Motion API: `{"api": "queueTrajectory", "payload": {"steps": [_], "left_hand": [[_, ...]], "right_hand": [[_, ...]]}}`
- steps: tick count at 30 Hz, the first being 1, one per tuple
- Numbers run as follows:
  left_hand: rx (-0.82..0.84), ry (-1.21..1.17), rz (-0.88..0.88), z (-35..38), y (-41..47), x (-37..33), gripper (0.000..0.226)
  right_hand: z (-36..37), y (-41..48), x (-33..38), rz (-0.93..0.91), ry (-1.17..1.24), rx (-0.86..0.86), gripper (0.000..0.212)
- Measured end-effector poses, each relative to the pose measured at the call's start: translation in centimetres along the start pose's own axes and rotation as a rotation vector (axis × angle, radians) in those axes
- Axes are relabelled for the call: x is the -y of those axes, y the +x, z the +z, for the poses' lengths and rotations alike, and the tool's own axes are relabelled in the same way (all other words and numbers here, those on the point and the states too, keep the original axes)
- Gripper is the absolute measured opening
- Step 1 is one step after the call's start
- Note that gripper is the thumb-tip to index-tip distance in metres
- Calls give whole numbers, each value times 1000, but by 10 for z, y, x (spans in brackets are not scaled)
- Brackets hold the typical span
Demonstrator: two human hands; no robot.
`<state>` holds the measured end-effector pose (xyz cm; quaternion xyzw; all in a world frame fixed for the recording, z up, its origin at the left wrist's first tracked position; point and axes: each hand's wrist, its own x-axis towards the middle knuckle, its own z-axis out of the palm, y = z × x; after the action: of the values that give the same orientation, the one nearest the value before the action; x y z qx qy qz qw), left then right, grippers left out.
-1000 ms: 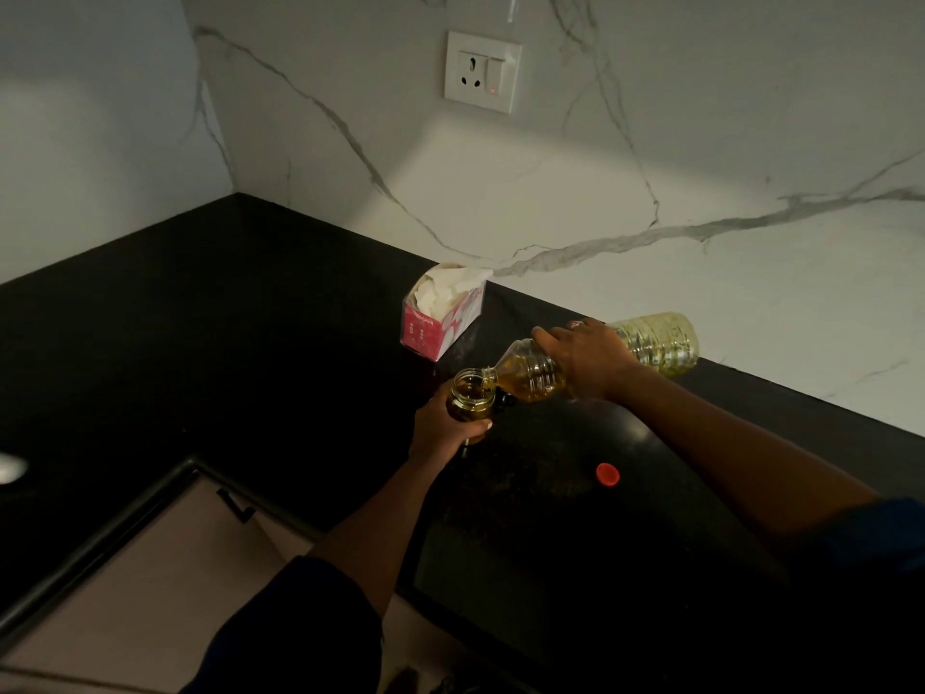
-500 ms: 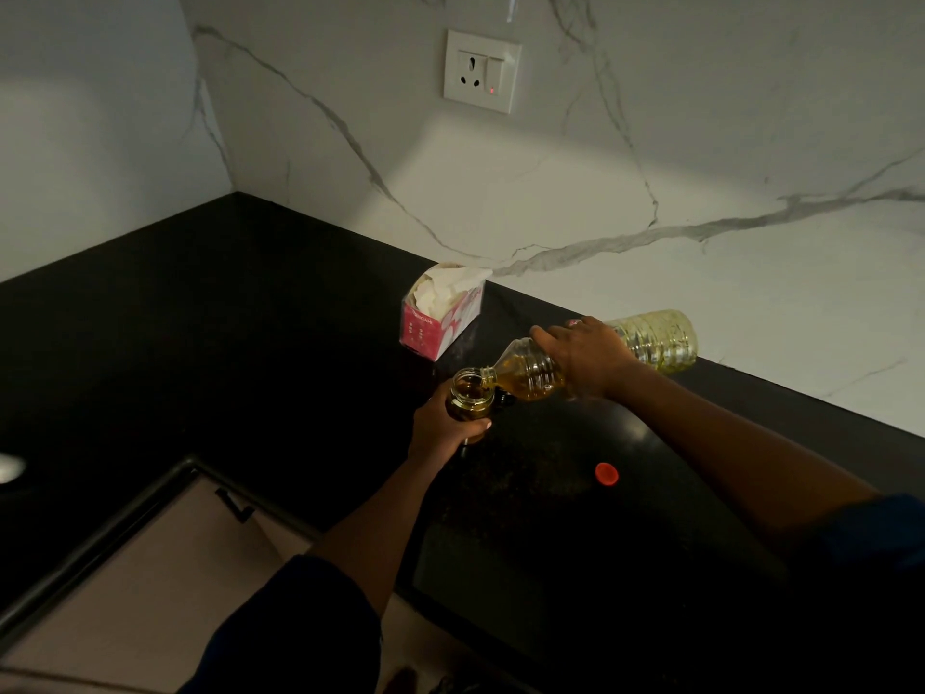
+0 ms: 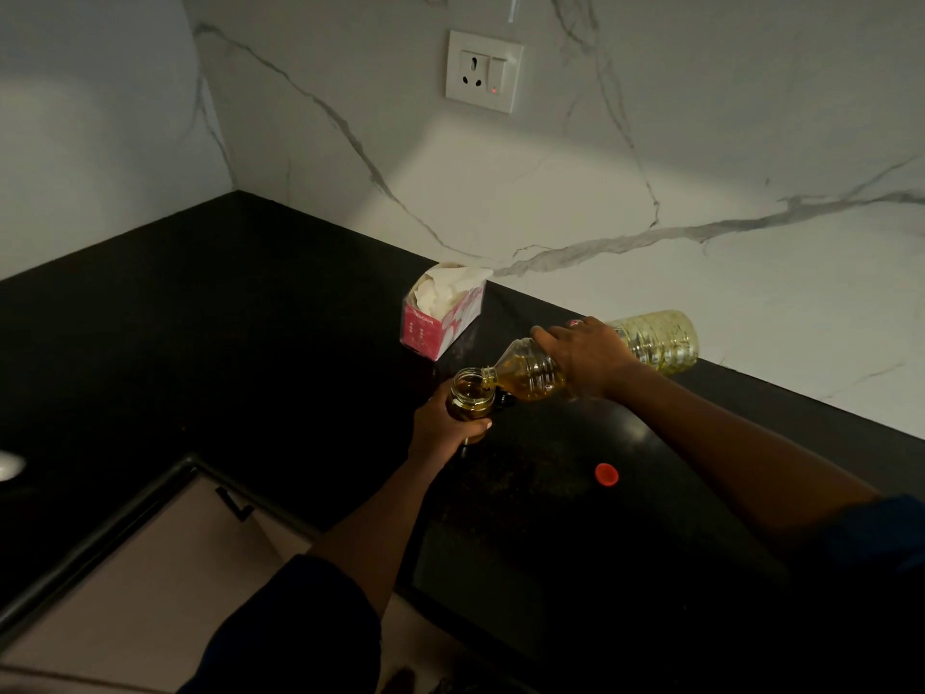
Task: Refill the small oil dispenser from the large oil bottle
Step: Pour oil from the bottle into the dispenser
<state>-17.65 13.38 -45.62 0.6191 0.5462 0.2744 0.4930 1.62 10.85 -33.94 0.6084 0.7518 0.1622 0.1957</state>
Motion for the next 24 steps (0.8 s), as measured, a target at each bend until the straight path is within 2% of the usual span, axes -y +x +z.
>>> {"api": "queueTrajectory", "payload": {"steps": [24], "left_hand": [[0,26,2,0,-1,-2,74]], "right_hand": [[-4,-1,0,-6,17,-1,93]]}}
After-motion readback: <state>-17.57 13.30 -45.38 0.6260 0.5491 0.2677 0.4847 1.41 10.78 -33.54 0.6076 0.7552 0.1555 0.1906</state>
